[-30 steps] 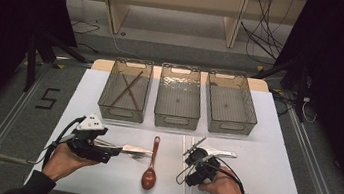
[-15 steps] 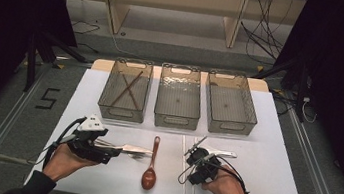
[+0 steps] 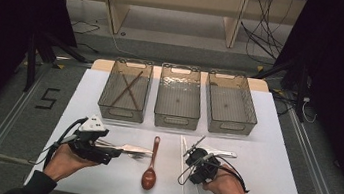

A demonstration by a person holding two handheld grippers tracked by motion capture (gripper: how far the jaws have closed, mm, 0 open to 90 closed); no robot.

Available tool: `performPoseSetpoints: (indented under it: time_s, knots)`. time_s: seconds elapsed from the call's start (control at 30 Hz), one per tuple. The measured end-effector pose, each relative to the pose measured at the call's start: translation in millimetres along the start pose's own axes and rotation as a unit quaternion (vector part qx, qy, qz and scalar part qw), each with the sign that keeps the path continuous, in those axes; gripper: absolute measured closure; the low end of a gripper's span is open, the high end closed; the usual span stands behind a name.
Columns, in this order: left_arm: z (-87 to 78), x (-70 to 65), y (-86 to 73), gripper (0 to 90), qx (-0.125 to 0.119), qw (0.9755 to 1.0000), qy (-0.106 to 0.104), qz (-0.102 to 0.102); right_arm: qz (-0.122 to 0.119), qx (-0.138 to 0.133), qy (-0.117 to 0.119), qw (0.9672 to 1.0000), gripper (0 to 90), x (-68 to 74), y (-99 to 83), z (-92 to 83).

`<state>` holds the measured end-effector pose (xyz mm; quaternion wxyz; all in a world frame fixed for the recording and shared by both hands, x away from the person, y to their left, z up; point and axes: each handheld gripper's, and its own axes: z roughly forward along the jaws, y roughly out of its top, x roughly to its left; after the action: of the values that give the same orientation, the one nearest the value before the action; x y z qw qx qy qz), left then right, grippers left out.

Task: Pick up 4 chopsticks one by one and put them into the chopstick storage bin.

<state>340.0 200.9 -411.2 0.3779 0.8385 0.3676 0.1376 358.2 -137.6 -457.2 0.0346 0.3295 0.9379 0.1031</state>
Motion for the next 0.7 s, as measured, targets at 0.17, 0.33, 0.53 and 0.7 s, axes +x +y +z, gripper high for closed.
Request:
performPoseSetpoints:
  time_s: [0.17,0.33,0.53,0.7]
  knots:
    - [-0.3,0.3,-0.2,15.5,-0.001,1.0,-0.002,-0.001,0.003,0.002,0.004,1.0,81.0,-2.1,-0.5,-0.4]
    - [0.1,0.2,-0.2,15.5,0.002,1.0,-0.002,0.003,0.0,0.002,0.003,1.0,85.1,-3.3,-0.8,-0.4]
    - [0.7,-0.7,0.2,15.5,0.004,1.0,-0.003,0.005,-0.006,0.003,0.0,1.0,85.5,-2.4,-1.0,-1.0]
    - [1.1,-0.7,0.2,15.6,0.005,1.0,-0.004,0.005,-0.016,0.002,0.003,0.9999,85.7,-3.0,-3.0,-2.0]
